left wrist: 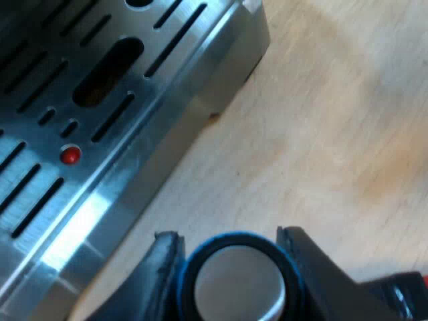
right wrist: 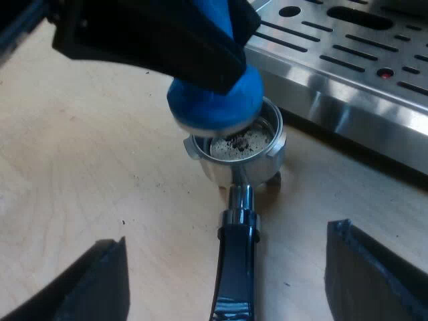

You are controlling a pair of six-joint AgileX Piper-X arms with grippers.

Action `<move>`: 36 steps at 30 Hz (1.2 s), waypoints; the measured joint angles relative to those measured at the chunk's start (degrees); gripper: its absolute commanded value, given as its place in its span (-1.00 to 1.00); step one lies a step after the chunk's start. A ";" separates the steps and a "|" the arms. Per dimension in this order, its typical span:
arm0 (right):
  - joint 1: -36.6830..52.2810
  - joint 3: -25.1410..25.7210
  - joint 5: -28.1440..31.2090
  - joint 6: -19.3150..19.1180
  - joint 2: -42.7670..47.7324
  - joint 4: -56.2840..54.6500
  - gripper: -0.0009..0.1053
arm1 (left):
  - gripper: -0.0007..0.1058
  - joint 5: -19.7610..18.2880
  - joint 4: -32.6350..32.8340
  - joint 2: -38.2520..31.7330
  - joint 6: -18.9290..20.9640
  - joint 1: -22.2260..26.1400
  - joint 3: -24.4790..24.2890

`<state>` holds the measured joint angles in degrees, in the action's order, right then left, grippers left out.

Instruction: Grind coffee beans and then tamp

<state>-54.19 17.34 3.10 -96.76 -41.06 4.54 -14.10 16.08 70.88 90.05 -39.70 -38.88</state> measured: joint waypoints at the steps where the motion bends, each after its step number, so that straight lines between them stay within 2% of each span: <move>1: 0.00 0.00 0.00 0.00 0.00 0.00 0.20 | -0.90 0.00 0.00 0.27 0.00 0.00 0.00; 12: 0.00 0.00 0.00 0.00 0.00 0.00 0.20 | -0.90 5.03 -1.55 2.42 -0.07 0.00 0.00; 20: 0.00 0.00 0.00 0.00 0.00 0.00 0.20 | -0.90 5.36 -3.37 2.42 -0.07 0.00 0.11; 30: 0.00 0.00 0.00 0.00 0.00 0.00 0.20 | -0.90 5.50 -8.88 2.42 -0.22 0.00 5.65; 36: 0.00 0.00 0.00 0.00 0.00 0.00 0.20 | -0.90 5.50 -11.13 2.42 -0.22 0.00 6.14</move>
<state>-54.19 17.34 3.10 -96.76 -41.06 4.54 -8.61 4.95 73.29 89.82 -39.70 -32.74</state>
